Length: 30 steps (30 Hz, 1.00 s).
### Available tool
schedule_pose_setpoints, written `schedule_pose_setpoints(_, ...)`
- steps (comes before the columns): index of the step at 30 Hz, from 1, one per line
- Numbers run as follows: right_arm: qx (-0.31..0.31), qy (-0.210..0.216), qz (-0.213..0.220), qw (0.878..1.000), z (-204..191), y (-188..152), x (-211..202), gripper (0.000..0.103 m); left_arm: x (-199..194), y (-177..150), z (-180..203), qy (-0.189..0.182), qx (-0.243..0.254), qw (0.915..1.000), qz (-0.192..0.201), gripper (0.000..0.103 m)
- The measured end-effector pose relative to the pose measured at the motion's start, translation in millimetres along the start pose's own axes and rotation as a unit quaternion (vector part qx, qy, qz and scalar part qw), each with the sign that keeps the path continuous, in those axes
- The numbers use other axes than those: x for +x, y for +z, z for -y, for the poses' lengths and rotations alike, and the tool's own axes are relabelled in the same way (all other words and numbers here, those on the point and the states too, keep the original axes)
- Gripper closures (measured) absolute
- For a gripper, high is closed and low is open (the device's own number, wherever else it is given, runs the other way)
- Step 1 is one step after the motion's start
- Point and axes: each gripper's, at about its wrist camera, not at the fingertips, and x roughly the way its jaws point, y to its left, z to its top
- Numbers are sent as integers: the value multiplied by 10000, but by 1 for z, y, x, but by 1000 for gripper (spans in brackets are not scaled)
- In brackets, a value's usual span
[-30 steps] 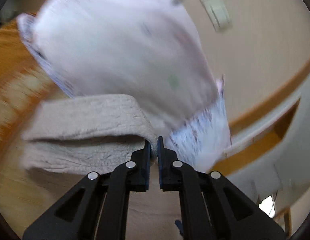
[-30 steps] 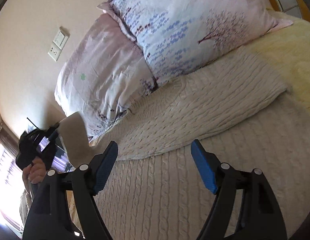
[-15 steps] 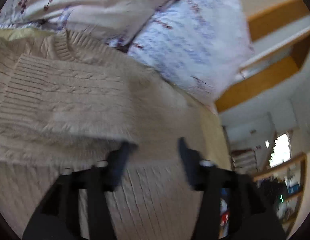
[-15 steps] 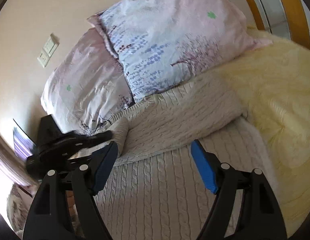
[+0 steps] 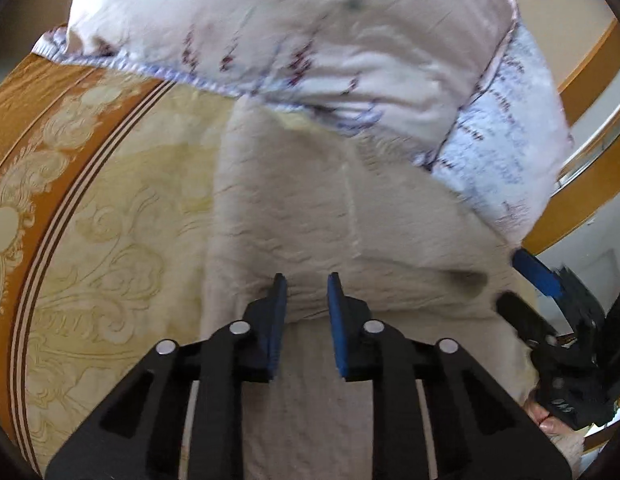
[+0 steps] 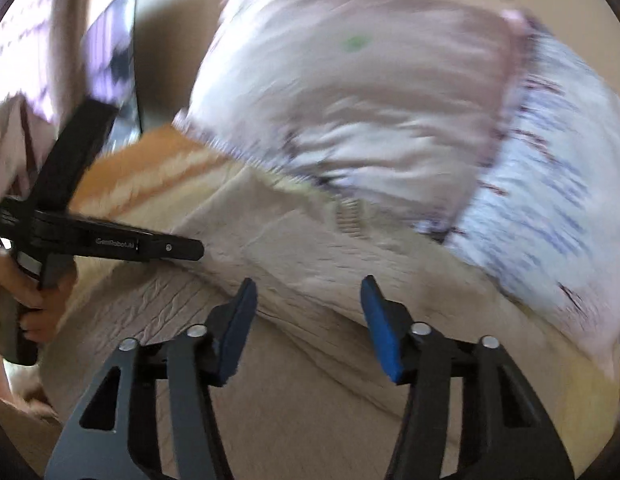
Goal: Fold small clothes
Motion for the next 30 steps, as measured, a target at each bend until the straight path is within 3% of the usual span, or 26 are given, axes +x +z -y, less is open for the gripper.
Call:
schedule_pose_setpoints(9,-47,98,-610,9981,-21,8,76,57,-2,-5,-7,110,99,9999,35,87)
schedule_pose_setpoints(11,133,46,-540,9984,-18,8,77,91,-2,-5,-6,102,67,9999,30,87)
schedule_pose_setpoints(13,533,130,-450,9975,-5,8,74,96,-2,-5,-7,54,21,10000,23,87)
schedule_pose_setpoints(17,1545,255,50,9877,35,4,47,97,-2,-6,-8,7,-43,10000,18,87)
schedule_pose_setpoints(20,2620,245,680,9624,81,-15,3,97,-3,-6,-9,5,-38,10000,13,87)
schedule_pose_setpoints(24,4164,-197,1350,8989,141,-77,-58,97,-3,-7,-10,-47,-75,10000,6,87)
schedule_pose_setpoints(27,4866,-707,1136,8633,165,-131,-74,96,-3,-7,-11,-128,-77,9999,-5,86)
schedule_pose_setpoints(30,5281,-822,585,8431,178,-161,-70,91,-6,-6,-10,-312,-38,9995,-37,75)
